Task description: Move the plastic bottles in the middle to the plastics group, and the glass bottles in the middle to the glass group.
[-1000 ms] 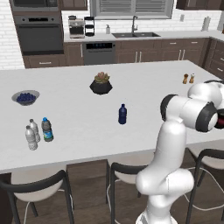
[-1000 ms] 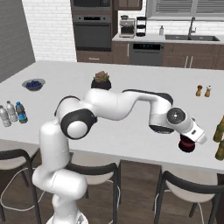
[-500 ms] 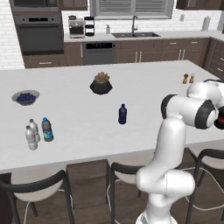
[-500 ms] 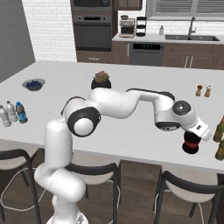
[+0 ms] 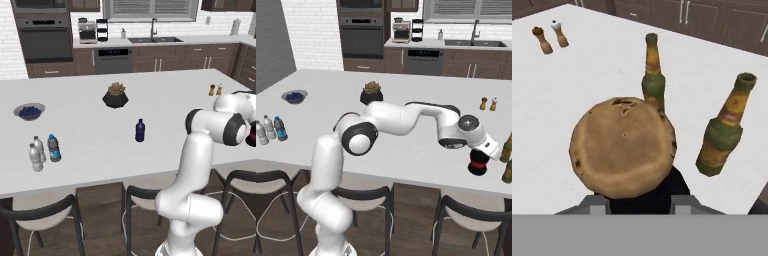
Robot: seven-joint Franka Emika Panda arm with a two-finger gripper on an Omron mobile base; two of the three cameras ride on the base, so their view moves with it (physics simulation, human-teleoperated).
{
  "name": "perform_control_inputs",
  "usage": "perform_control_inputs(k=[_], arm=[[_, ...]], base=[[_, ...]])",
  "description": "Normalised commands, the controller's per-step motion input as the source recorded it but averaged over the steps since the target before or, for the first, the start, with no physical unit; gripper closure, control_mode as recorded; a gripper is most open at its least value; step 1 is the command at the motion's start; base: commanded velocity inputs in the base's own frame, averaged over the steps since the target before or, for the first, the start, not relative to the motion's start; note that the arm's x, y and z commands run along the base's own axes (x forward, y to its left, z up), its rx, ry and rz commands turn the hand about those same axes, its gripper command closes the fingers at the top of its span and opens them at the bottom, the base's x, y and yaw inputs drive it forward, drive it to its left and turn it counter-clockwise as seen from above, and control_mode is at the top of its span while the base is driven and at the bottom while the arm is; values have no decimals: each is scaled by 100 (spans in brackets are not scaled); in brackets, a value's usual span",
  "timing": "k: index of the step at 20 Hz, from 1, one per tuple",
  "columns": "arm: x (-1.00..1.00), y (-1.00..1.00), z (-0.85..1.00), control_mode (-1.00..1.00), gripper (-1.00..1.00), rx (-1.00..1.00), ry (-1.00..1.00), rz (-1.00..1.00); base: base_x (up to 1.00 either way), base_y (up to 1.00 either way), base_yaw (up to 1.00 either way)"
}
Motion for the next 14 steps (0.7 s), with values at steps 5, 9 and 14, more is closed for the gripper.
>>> perform_control_inputs(k=[5, 9, 14], arm=[[13, -15, -10, -100, 100, 0, 0, 0], [9, -21, 0, -100, 100, 0, 0, 0], [12, -25, 0, -100, 100, 0, -2, 0]], base=[[0, 0, 0], [0, 0, 0], [0, 0, 0]])
